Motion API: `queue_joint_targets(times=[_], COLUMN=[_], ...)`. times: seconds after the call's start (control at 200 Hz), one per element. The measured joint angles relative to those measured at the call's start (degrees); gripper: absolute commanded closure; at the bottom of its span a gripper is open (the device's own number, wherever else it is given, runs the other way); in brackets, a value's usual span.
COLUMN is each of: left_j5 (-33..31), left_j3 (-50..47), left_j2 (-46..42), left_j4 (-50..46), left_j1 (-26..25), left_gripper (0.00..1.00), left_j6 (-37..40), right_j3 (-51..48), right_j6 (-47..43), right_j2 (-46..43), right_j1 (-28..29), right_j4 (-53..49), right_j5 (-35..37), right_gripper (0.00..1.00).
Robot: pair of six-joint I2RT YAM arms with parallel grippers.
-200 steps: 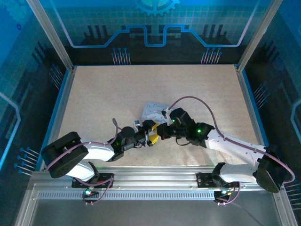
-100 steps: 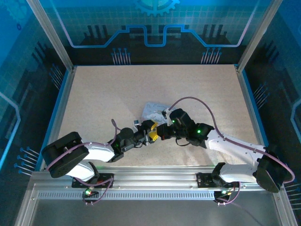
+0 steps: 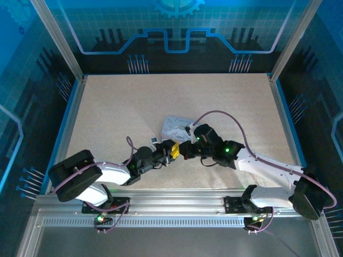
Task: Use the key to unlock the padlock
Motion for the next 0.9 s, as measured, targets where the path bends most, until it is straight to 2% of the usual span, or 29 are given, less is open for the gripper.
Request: queue_joint_targets(times=[0.67,0.765,0.895], left_j5=[-1.2,-1.3,-1.4], left_j3=[-0.1,-0.2,-0.2], left_j2=[0.1,0.1,0.0], left_j4=[0.6,0.9,1.0], left_j1=[-0.4,-0.4,-0.5], left_gripper=[0.93,1.00,1.00], left_j6=[-0.9,-0.8,0.6], right_j3=[-0.6,-0.9,-1.8], right_j6=[0.4,0.4,0.4], right_j2=[-1.6,-1.9,-3.4], right_j1=[0.0,0.0,-0.2], right_j4=[-0.8,-0.9,-0.9], right_j5=[0.9,0.9,0.5], right_gripper=[0.99,0.96,0.89])
